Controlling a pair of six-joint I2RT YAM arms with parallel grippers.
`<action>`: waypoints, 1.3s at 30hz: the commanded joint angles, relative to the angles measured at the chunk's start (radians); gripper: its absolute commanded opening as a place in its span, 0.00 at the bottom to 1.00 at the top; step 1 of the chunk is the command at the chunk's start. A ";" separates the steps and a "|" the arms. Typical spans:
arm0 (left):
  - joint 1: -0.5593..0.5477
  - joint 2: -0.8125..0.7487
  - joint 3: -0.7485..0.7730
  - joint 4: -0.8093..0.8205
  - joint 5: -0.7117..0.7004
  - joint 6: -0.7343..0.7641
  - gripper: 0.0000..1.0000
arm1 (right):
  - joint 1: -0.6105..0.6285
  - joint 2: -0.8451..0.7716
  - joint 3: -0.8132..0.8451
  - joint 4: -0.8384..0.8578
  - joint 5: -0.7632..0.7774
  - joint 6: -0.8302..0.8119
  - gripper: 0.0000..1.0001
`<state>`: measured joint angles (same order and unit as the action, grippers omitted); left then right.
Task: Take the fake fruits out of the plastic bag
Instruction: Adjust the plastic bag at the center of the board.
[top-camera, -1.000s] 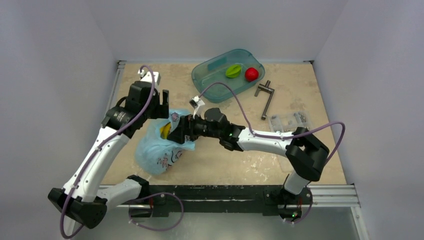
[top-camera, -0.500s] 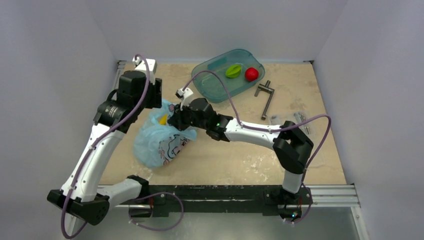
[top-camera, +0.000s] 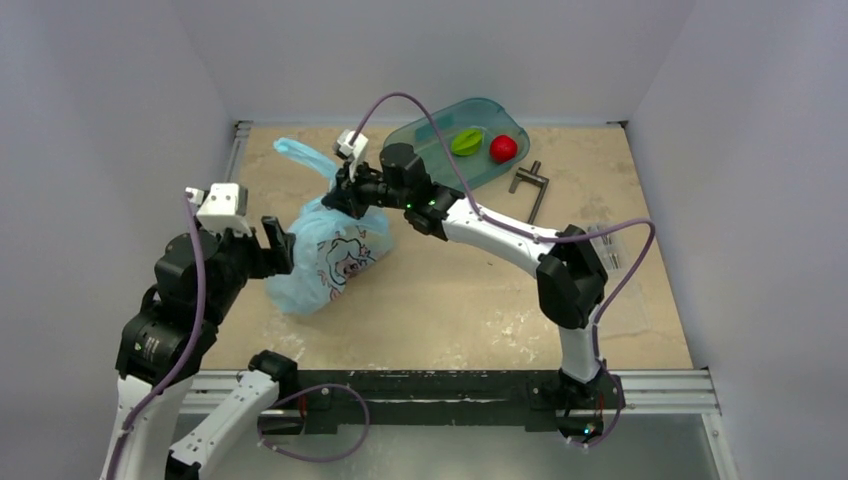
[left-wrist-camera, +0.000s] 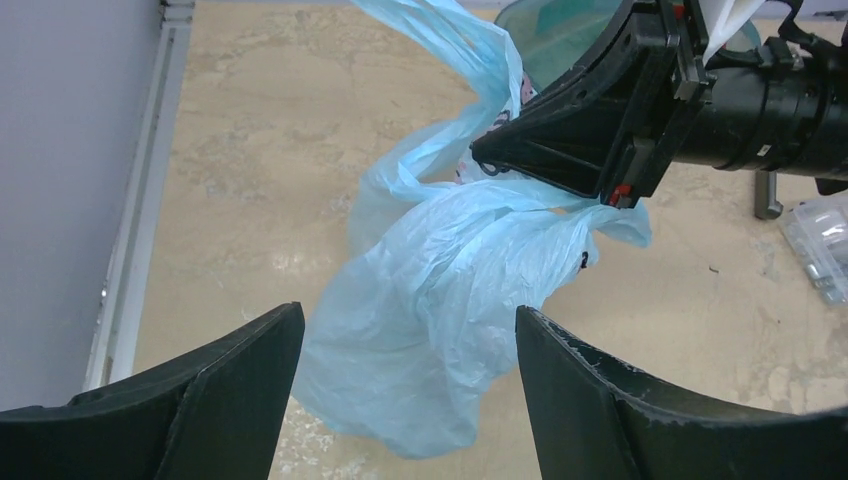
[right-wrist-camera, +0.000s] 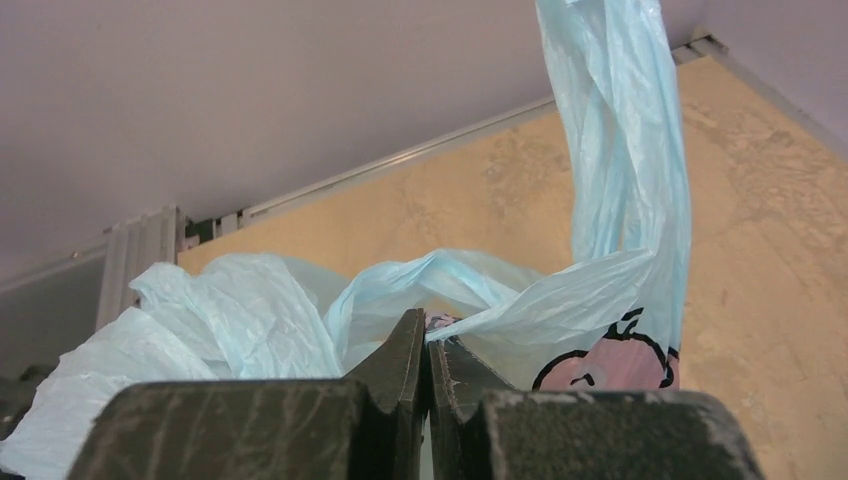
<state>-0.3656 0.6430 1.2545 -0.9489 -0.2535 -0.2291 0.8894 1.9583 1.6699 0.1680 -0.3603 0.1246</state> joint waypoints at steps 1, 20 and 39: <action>0.007 -0.020 -0.087 -0.008 0.054 -0.092 0.78 | 0.015 -0.017 0.033 -0.086 -0.105 -0.110 0.00; 0.007 0.201 -0.130 0.205 0.178 -0.300 1.00 | 0.020 -0.257 -0.424 -0.023 -0.123 -0.032 0.00; 0.016 0.553 -0.062 0.396 0.205 -0.258 0.40 | 0.022 -0.371 -0.583 0.032 -0.108 -0.019 0.00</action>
<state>-0.3599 1.2041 1.1152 -0.6037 -0.0639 -0.5282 0.9081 1.6066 1.1088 0.1459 -0.4629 0.0883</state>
